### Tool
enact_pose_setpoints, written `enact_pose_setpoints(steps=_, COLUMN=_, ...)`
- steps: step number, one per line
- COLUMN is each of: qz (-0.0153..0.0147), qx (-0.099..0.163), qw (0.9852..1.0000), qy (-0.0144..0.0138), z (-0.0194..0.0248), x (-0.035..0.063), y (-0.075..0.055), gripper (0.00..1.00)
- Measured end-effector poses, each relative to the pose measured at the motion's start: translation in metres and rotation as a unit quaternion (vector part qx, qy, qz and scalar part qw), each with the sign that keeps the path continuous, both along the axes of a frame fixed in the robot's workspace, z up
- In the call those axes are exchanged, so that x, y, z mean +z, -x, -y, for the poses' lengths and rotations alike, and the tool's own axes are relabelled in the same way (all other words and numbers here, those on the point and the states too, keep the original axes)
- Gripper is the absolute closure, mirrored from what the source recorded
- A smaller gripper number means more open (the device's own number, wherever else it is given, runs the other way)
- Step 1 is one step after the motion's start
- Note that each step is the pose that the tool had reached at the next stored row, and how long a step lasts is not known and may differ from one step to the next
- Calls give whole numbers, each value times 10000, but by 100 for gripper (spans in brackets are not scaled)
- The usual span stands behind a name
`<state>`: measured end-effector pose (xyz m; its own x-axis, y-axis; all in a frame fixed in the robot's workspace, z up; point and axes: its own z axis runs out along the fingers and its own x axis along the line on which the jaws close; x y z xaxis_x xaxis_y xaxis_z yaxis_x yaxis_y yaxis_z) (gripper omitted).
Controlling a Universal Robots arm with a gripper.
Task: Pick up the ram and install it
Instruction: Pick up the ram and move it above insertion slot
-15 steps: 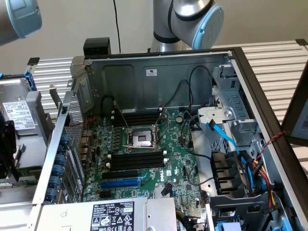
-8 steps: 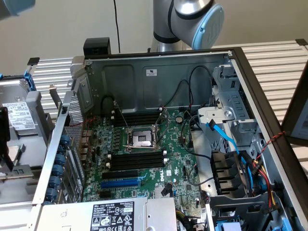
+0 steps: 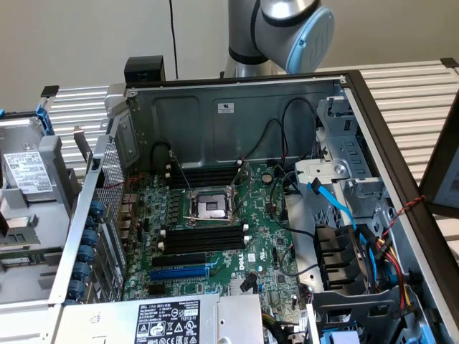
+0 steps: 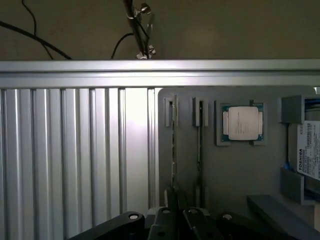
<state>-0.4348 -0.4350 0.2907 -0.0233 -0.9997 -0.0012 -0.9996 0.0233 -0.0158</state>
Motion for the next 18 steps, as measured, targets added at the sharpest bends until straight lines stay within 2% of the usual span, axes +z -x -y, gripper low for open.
enact_pose_setpoints(steps=18, qz=-1, qx=-1, qw=10000, qy=0, z=66, x=818, y=0, gripper=88)
